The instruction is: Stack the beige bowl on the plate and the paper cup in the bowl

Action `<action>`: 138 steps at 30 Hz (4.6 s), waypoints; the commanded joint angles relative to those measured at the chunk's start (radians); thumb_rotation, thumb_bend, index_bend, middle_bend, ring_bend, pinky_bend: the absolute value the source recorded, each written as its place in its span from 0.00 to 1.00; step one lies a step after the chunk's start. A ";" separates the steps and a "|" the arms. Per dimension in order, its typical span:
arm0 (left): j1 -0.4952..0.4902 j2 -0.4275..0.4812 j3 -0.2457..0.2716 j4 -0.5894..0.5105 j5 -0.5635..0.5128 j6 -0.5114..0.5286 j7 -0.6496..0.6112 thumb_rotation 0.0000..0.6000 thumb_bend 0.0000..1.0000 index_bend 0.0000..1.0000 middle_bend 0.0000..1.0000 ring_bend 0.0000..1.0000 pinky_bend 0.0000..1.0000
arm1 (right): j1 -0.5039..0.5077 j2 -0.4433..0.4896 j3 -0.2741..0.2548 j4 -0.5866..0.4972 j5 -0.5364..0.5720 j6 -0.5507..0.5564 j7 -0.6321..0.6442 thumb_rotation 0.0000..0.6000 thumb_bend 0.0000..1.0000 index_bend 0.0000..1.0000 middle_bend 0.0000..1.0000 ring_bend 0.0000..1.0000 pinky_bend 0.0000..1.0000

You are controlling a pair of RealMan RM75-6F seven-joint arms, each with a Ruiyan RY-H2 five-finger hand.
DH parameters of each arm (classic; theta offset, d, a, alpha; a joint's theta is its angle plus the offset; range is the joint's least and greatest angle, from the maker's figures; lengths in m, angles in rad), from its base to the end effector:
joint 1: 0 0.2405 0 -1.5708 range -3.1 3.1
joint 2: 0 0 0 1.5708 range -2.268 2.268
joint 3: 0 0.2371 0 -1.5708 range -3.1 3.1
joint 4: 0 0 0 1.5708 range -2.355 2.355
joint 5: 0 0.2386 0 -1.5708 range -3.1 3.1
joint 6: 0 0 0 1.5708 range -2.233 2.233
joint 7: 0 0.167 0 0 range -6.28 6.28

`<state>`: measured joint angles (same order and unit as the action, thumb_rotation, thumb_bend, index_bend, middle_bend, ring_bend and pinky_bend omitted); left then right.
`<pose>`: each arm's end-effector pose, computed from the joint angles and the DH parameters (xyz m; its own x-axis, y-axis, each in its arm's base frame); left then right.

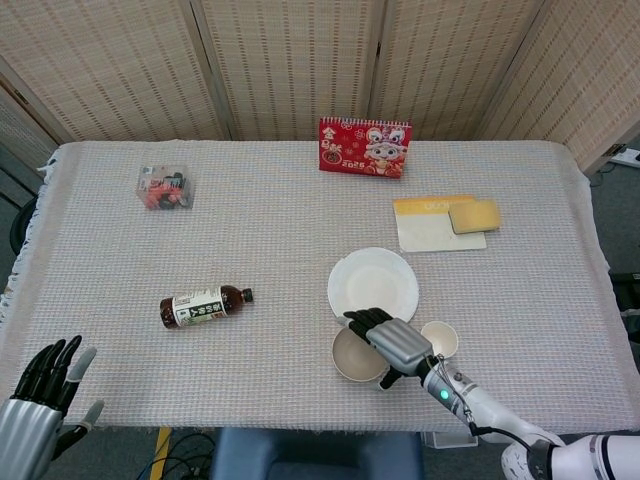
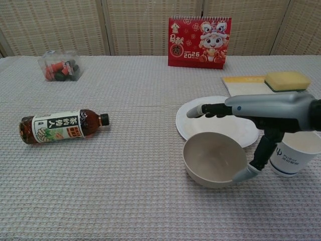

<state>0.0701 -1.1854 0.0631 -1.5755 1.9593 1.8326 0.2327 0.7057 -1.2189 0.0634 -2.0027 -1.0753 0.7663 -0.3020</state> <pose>-0.2480 0.1196 0.1172 0.4828 -0.2272 0.8457 0.8028 -0.2709 -0.5311 -0.1072 -0.2540 -0.0332 0.3818 -0.6057 0.6981 -0.8947 -0.4316 0.1149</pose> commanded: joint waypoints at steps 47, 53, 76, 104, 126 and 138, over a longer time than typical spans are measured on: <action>0.022 0.012 -0.010 0.006 0.019 0.044 -0.028 1.00 0.31 0.01 0.00 0.00 0.16 | 0.024 -0.141 -0.042 0.114 -0.008 0.121 -0.010 1.00 0.19 0.00 0.08 0.25 0.43; 0.019 0.008 -0.011 0.005 0.017 0.030 -0.018 1.00 0.31 0.01 0.00 0.00 0.16 | 0.011 -0.092 0.000 0.073 -0.038 0.165 0.029 1.00 0.19 0.00 0.09 0.25 0.43; 0.003 0.003 -0.018 0.003 -0.014 -0.017 -0.018 1.00 0.31 0.01 0.00 0.00 0.16 | 0.078 -0.096 0.116 0.316 0.159 0.086 0.091 1.00 0.16 0.00 0.11 0.25 0.43; -0.006 0.008 -0.017 0.006 -0.030 -0.024 -0.042 1.00 0.31 0.03 0.00 0.00 0.16 | 0.172 -0.140 0.092 0.376 0.344 -0.015 0.034 1.00 0.03 0.00 0.00 0.02 0.06; -0.015 -0.015 -0.015 0.006 -0.031 -0.052 0.005 1.00 0.31 0.03 0.00 0.00 0.16 | 0.006 0.350 0.052 -0.110 0.005 0.068 0.122 1.00 0.02 0.00 0.00 0.00 0.00; -0.020 -0.026 -0.006 0.007 -0.018 -0.071 0.032 1.00 0.31 0.03 0.00 0.00 0.16 | -0.091 0.442 -0.070 -0.117 -0.142 0.053 0.047 1.00 0.03 0.04 0.00 0.00 0.00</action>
<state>0.0505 -1.2117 0.0572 -1.5679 1.9404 1.7614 0.2640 0.6228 -0.7685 0.0060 -2.1315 -1.2144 0.8230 -0.2410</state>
